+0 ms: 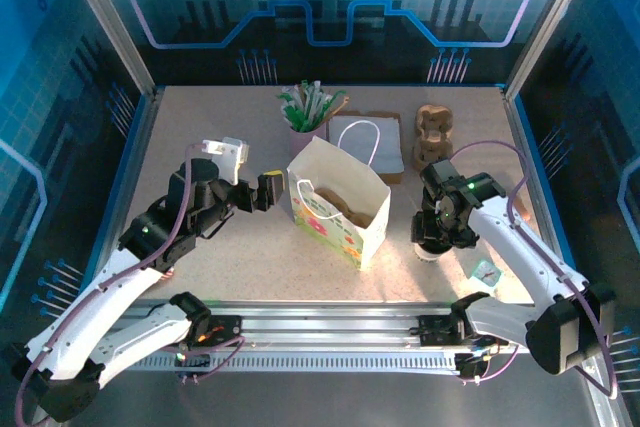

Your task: Pack the takeout coffee

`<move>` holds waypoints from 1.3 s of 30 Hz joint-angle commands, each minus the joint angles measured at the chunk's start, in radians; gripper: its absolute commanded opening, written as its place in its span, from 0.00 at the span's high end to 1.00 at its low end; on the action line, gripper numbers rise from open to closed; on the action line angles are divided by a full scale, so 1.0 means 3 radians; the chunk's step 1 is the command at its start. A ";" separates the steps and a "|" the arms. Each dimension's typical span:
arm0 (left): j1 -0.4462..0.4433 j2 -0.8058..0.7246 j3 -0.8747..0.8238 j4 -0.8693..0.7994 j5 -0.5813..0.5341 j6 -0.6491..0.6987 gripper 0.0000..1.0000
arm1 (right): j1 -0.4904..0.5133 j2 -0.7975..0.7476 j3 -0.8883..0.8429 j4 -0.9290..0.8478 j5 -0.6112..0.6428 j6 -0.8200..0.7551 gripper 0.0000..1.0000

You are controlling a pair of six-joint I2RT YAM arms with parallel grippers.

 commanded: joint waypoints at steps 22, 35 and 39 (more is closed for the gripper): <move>0.0020 0.0018 0.0011 0.0051 -0.0032 0.0040 0.01 | -0.0196 0.0329 0.0310 -0.0271 -0.0308 -0.0390 0.17; 0.0018 0.0024 0.0020 0.0031 -0.0011 0.0046 0.01 | -0.0298 0.0404 0.0280 -0.0305 -0.0278 -0.0530 0.23; 0.0018 0.0027 0.0021 0.0026 -0.0007 0.0050 0.01 | -0.0296 0.0408 0.0256 -0.0276 -0.0284 -0.0537 0.26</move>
